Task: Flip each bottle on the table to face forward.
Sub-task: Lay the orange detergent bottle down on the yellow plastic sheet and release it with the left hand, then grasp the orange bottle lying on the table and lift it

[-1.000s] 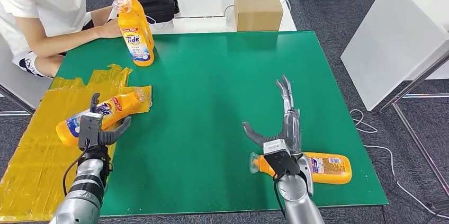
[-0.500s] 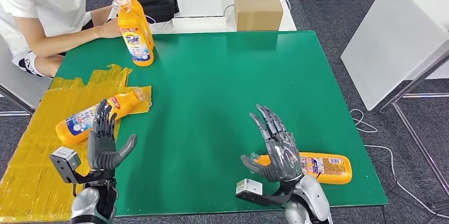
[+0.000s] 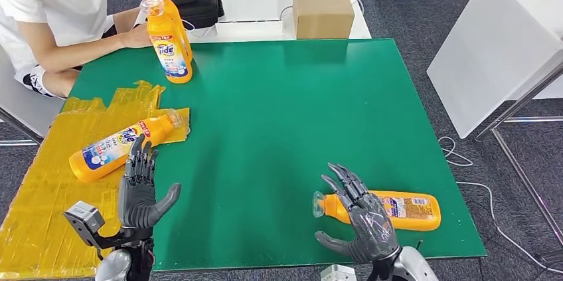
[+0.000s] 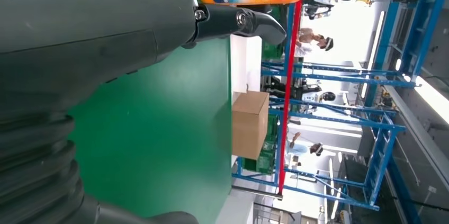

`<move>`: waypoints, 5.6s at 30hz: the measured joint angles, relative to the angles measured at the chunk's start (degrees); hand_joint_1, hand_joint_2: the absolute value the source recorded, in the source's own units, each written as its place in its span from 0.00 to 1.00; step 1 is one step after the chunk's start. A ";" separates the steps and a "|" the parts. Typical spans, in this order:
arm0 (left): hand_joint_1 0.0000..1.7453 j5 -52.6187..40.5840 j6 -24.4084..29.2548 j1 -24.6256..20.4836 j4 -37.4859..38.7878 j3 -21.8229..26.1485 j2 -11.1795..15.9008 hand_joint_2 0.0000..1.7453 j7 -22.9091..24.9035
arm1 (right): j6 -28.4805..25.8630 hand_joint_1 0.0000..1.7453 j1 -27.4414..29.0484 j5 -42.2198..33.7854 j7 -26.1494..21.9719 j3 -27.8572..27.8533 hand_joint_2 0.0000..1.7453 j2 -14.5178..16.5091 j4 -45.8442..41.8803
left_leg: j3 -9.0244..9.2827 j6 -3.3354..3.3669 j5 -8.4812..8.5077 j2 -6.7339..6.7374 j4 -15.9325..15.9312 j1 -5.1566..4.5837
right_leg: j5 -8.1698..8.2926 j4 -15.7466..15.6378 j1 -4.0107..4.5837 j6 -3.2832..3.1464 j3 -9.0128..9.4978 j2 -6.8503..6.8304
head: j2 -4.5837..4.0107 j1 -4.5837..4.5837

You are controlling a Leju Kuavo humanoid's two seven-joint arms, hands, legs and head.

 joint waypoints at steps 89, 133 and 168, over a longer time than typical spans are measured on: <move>0.00 -6.80 3.64 -5.82 3.94 -10.21 -1.14 1.00 3.02 | -4.34 1.00 -24.11 -26.17 -1.26 -23.82 1.00 13.40 28.80 | 1.20 0.59 -0.40 0.25 -0.01 0.09 | -0.17 -0.62 0.05 0.49 1.55 0.39 | 0.00 -0.01; 0.00 -4.43 4.13 -18.42 14.82 -15.93 0.22 1.00 4.16 | -15.54 1.00 -45.13 -49.44 -1.63 36.88 1.00 24.35 62.12 | 0.63 0.51 -0.35 0.29 0.02 0.09 | -0.15 -0.42 0.02 0.49 0.88 0.46 | 0.00 0.01; 1.00 -10.11 19.74 -9.75 4.80 -6.35 0.30 1.00 4.40 | -5.61 0.00 -25.11 -13.48 -5.89 15.79 1.00 22.36 36.44 | 0.45 0.49 -0.34 0.21 0.01 0.13 | -0.16 -0.43 0.07 0.48 0.67 0.38 | 0.00 0.03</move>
